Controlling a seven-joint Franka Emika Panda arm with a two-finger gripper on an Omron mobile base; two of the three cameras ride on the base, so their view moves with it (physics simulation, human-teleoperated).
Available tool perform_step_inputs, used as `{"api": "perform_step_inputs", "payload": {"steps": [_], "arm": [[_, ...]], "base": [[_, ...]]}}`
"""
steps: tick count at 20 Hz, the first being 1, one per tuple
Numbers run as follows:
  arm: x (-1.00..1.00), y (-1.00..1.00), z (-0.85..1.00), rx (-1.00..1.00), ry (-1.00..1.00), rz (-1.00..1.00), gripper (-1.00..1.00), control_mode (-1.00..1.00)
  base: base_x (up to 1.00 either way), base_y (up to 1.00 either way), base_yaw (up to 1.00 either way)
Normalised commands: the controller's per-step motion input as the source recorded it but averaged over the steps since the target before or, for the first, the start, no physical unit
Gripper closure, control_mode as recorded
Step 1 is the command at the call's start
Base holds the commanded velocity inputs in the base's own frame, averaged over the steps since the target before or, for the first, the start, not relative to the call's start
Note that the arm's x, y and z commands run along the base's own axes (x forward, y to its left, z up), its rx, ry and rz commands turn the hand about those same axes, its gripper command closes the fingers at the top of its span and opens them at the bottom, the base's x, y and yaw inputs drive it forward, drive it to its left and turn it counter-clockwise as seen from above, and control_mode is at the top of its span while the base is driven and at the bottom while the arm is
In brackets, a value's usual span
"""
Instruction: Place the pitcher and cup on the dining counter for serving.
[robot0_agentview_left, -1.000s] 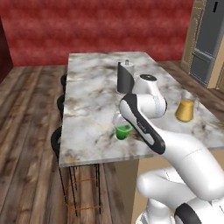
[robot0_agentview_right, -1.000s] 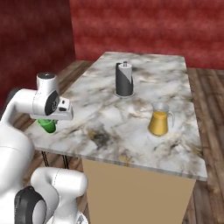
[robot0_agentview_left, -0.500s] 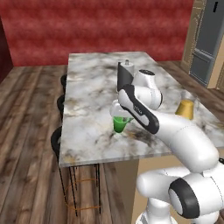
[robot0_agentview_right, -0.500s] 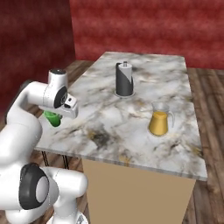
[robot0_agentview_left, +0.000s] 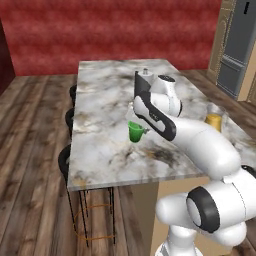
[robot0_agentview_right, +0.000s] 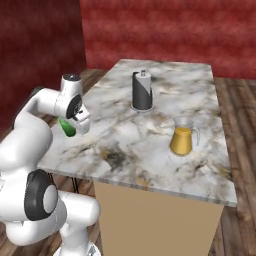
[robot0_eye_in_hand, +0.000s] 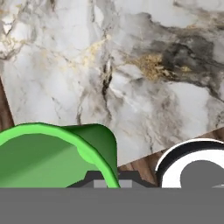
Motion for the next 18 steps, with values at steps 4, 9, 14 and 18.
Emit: {"api": "perform_step_inputs", "payload": {"steps": [4, 9, 14, 18], "arm": [[0.13, 0.0, -0.01, 0.0, 0.0, -0.35, 1.0, -1.0], [0.14, -0.03, -0.02, 0.01, 0.0, -0.13, 1.0, -1.0], [0.44, -0.04, -0.05, 0.05, 0.0, -0.17, 1.0, -1.0], [0.47, -0.01, -0.01, 0.01, 0.0, -0.14, 1.0, -1.0]], "base": [[0.0, 0.0, 0.0], [0.0, 0.0, 0.0], [0.0, 0.0, 0.0], [0.0, 0.0, 0.0]]}}
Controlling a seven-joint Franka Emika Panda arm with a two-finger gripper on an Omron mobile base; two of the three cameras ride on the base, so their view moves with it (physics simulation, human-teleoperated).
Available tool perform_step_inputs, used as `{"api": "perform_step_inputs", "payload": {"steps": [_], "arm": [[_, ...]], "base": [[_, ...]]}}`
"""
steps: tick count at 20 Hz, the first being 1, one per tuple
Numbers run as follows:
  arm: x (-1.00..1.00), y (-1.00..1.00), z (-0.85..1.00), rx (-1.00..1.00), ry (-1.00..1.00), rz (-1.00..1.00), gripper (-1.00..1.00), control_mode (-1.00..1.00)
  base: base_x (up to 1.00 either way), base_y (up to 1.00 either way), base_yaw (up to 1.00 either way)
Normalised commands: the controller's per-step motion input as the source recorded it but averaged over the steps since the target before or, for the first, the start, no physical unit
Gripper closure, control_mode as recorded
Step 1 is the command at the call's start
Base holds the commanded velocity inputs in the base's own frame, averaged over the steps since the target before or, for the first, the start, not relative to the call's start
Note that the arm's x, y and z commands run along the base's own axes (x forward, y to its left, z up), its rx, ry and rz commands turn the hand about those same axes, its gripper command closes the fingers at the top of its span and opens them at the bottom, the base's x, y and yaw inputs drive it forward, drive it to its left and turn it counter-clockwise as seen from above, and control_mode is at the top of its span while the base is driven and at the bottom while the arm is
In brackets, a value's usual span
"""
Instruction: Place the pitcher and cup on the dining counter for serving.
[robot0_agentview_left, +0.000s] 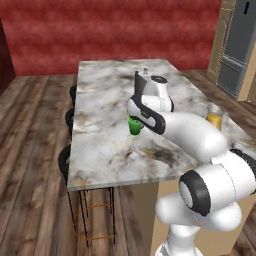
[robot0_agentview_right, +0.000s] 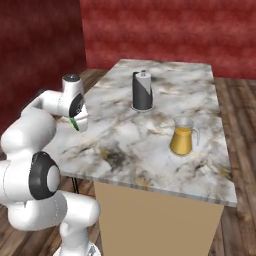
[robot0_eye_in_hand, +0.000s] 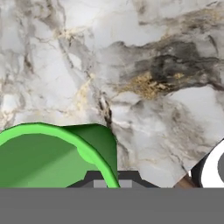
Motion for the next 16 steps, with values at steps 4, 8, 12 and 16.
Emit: {"api": "perform_step_inputs", "payload": {"steps": [4, 8, 12, 16], "arm": [[0.44, 0.0, 0.0, 0.0, 0.03, -0.11, 1.0, -1.0], [0.16, -0.04, -0.17, 0.03, 0.12, -0.05, 1.0, -1.0], [0.0, -0.1, -0.48, 0.03, 0.14, -0.02, 1.0, -1.0], [0.01, -0.06, -0.56, 0.05, 0.12, -0.01, 1.0, -1.0]], "base": [[0.0, 0.0, 0.0], [0.0, 0.0, 0.0], [0.0, 0.0, 0.0], [0.0, 0.0, 0.0]]}}
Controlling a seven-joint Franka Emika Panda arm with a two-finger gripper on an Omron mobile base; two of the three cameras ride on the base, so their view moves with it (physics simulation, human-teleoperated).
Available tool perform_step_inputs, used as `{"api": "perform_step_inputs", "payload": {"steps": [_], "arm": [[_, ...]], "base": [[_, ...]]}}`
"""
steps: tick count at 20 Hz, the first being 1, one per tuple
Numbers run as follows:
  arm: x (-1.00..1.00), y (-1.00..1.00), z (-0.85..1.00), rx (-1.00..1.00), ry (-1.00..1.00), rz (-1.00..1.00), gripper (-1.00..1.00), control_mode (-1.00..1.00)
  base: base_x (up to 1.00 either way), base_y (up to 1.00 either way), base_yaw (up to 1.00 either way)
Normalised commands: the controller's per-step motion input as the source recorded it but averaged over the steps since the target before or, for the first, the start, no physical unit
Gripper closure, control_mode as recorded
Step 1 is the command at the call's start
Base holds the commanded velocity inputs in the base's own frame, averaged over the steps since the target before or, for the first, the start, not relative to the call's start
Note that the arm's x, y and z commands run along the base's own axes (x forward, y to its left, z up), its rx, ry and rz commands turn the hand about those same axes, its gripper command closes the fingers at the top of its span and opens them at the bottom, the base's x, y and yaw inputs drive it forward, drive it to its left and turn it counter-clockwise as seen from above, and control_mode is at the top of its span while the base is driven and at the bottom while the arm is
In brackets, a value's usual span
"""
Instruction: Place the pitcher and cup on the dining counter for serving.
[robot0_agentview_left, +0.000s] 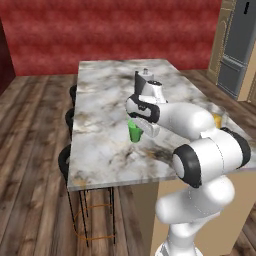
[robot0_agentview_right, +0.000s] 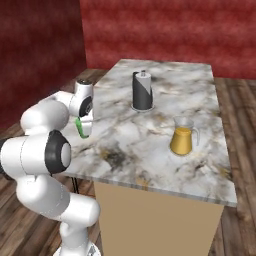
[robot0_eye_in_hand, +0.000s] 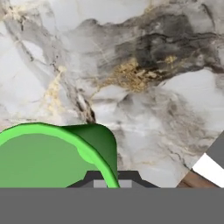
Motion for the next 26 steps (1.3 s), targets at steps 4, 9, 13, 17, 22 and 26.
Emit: {"api": "perform_step_inputs", "payload": {"steps": [4, 9, 13, 17, 22, 26], "arm": [[0.04, -0.01, -0.58, 0.02, 0.11, 0.0, 1.0, -1.0], [0.06, 0.0, -0.55, 0.0, 0.06, 0.0, 1.0, -1.0], [0.13, 0.0, -0.49, 0.0, 0.01, 0.0, 1.0, -1.0], [0.03, 0.0, -0.42, 0.0, 0.0, 0.0, 1.0, -1.0], [0.0, 0.0, -0.36, 0.0, -0.08, 0.0, 1.0, -1.0], [0.04, 0.0, -0.32, 0.0, -0.08, 0.0, 1.0, -1.0]], "base": [[0.0, 0.0, 0.0], [0.0, 0.0, 0.0], [0.0, 0.0, 0.0], [0.0, 0.0, 0.0], [0.0, 0.0, 0.0], [0.0, 0.0, 0.0]]}}
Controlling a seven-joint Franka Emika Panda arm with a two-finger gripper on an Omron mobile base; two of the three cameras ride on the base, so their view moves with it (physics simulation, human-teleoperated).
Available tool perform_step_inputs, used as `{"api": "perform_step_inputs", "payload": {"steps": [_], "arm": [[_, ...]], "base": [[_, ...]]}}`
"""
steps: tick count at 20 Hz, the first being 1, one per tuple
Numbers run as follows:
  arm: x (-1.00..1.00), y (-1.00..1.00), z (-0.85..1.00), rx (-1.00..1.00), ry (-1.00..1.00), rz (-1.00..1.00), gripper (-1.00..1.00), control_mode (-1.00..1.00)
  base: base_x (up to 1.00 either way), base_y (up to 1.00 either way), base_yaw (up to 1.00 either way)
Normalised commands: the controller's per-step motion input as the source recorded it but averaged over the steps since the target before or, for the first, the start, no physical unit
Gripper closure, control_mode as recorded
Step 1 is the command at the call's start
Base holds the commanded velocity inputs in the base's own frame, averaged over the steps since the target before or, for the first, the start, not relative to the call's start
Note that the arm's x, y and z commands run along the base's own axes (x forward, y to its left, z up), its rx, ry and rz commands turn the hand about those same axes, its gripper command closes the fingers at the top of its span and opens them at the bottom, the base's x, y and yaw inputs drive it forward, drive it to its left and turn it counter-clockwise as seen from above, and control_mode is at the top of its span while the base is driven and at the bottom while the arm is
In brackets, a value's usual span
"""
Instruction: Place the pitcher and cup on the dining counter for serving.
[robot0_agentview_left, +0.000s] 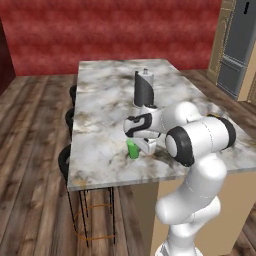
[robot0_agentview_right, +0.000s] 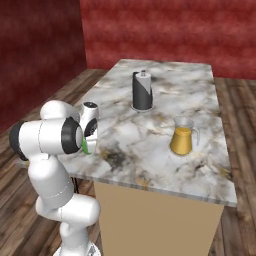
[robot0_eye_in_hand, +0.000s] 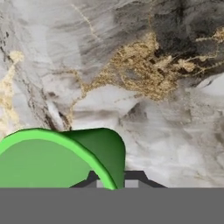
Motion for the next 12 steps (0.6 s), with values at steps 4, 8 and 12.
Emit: {"api": "perform_step_inputs", "payload": {"steps": [4, 8, 12], "arm": [[0.19, 0.0, -0.25, -0.02, -0.08, 0.0, 1.0, -1.0], [0.28, 0.0, -0.07, -0.01, -0.02, 0.0, 1.0, -1.0], [0.22, 0.0, -0.01, 0.0, 0.0, 0.0, 1.0, -1.0]], "base": [[0.0, 0.0, 0.0], [0.0, 0.0, 0.0], [0.0, 0.0, 0.0]]}}
